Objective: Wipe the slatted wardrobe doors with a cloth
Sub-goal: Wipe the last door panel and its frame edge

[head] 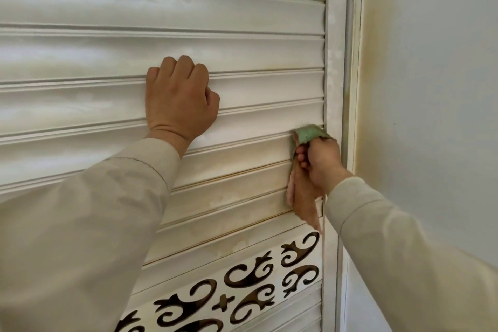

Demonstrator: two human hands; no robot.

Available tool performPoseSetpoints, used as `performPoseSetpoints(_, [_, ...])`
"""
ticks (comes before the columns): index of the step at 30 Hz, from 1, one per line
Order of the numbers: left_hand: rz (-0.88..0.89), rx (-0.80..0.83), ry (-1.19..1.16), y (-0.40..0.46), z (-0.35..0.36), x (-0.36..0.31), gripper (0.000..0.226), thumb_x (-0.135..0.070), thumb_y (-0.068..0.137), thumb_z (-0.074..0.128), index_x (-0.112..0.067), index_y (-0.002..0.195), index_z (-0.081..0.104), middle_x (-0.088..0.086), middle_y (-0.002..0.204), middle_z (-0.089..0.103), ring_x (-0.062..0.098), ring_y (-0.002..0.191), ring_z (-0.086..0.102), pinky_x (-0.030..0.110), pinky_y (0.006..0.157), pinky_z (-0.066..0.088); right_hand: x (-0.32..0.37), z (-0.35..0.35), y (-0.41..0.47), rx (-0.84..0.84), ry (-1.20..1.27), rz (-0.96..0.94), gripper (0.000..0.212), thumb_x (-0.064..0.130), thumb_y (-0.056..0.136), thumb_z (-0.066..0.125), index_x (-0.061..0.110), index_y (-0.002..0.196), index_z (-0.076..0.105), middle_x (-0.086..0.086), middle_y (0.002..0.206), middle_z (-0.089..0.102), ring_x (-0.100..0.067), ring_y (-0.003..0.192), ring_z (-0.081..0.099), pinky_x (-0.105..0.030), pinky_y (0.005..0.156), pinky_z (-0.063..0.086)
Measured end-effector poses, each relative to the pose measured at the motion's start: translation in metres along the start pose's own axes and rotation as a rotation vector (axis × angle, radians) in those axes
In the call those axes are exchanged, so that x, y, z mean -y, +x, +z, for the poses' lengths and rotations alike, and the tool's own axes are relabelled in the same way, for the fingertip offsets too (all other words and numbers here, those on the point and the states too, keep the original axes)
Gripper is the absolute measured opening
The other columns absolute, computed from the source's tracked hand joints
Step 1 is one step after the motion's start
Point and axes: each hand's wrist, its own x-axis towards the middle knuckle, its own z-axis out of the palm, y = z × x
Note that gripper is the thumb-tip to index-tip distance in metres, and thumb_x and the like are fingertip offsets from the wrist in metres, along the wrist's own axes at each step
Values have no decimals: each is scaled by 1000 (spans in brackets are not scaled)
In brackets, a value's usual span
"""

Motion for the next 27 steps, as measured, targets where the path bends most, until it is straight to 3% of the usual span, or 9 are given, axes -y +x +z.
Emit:
performPoseSetpoints(3, [-4,-7,20,0,1,2,10,-20,78,49,-11,72,48,7,74,46,29,70,42,38,65,28,2,24,-22,127,-23,-51,30,2,94,36,0,87,65,-9,52,62,-17,36,51,-21,36,37])
performPoseSetpoints(5, [-12,-8,24,0,2,3,10,-20,78,49,-12,72,47,7,74,47,29,70,42,39,65,29,-7,46,-51,322,-59,-95,31,0,96,35,-1,88,65,-11,54,64,-17,36,56,-20,34,41])
performPoseSetpoints(9, [-5,1,28,-2,2,2,11,-20,79,50,-11,73,48,8,76,47,30,72,43,39,67,28,-18,70,-86,601,-102,-63,37,-2,96,32,4,81,65,-9,56,68,-21,46,66,-25,42,51])
performPoseSetpoints(11, [-1,9,20,-2,1,2,11,-20,79,50,-11,73,48,7,75,47,29,72,43,38,67,28,-14,61,-76,548,-56,-62,37,-5,93,29,-1,85,65,-12,57,67,-22,47,67,-23,40,51])
performPoseSetpoints(13, [-2,20,12,-1,0,2,11,-20,79,50,-11,73,48,7,75,47,29,71,42,38,66,28,-6,39,-48,337,80,-37,35,-4,92,27,-1,88,61,-12,58,62,-21,43,63,-20,35,45])
performPoseSetpoints(15, [-4,22,4,0,-1,1,11,-20,79,50,-12,72,48,7,74,47,29,70,42,38,66,28,2,12,-21,132,204,11,33,0,96,27,8,88,58,-11,62,60,-17,41,61,-19,34,43])
performPoseSetpoints(17, [2,20,1,0,-1,0,11,-20,78,50,-12,71,48,6,73,46,28,69,42,37,66,26,7,-1,-13,56,204,27,30,7,100,33,15,89,59,-10,68,66,-17,46,65,-21,38,47])
performPoseSetpoints(21, [5,25,-5,0,0,2,11,-21,78,49,-13,71,48,5,72,46,28,68,41,36,66,25,3,27,-50,233,193,56,31,3,100,36,9,80,59,-13,62,66,-20,47,64,-23,38,49])
performPoseSetpoints(27, [-5,98,-49,2,-4,4,12,-26,76,52,-15,72,51,2,76,48,28,74,44,34,70,20,-20,103,-117,624,50,25,30,-7,96,35,-4,94,65,-14,67,68,-23,50,67,-31,48,58])
